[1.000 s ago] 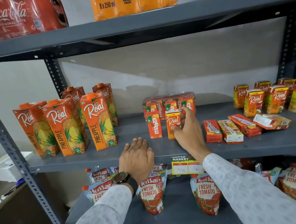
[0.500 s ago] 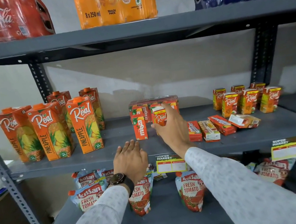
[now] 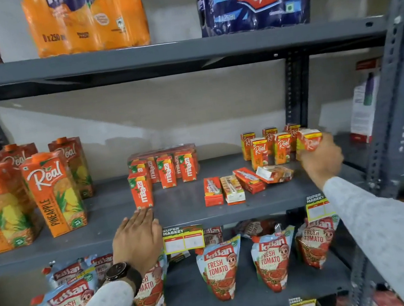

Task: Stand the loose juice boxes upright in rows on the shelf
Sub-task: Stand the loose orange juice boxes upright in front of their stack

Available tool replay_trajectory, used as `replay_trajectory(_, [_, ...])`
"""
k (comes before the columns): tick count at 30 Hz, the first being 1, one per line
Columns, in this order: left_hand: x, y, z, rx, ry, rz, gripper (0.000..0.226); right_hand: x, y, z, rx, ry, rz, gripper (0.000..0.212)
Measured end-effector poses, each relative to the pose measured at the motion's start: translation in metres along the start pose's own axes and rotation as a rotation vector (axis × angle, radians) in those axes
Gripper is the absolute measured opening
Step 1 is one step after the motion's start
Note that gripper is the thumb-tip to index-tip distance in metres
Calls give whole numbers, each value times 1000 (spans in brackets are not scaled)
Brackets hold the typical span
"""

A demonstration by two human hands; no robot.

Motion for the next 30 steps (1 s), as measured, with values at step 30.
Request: replay_trajectory(30, [3, 3, -7, -16, 19, -14, 70, -80, 183, 75, -287, 499, -870, 67])
Point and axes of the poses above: each hand's wrist, its own y-axis away from the middle knuckle, its own z-axis out of the palm, x = y × z, the point moved 6 cm from there along -y, towards the middle knuckle, and after that the axes turned 15 degrees about z, right-handed, at the moved point
